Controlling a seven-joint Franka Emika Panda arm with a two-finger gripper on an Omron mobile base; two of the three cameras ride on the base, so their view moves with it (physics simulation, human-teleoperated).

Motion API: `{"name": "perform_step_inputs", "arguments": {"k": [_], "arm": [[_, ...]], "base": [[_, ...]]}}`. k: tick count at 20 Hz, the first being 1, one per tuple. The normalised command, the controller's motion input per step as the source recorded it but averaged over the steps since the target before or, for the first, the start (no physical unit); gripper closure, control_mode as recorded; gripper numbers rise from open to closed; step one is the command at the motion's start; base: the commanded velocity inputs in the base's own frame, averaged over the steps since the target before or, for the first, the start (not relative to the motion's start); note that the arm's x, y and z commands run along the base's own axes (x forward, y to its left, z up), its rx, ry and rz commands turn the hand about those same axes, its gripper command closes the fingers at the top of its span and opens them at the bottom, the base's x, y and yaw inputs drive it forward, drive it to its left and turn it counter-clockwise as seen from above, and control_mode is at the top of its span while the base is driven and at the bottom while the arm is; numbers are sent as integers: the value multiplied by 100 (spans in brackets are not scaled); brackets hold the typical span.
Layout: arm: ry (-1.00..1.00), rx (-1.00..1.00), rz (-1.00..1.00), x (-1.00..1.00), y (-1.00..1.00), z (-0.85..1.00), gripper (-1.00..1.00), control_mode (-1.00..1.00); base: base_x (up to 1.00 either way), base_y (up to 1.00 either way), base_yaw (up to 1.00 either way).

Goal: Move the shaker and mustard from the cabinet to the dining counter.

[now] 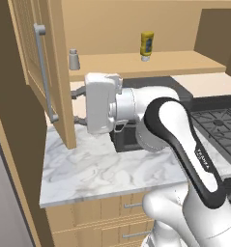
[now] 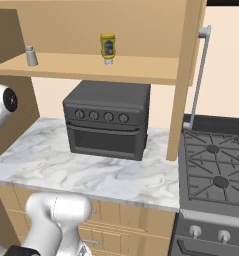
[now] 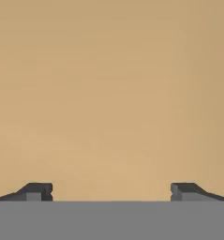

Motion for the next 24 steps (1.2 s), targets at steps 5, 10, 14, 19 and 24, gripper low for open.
{"name": "perform_step_inputs", "arguments": {"k": [5,10,14,19,24], "arm": [[0,-8,14,32,-34,0,-100,-100],[0,-11,10,11,-60,1,-100,-100],[0,-16,-1,24,-74,-3,-100,-100],[-1,-15,-1,15,-73,-11,-100,-100],[-7,-14,-10,0,-63,-1,-100,-100]], "base": [[0,0,0],[0,0,0],[0,0,0],[0,0,0],[0,0,0]]}}
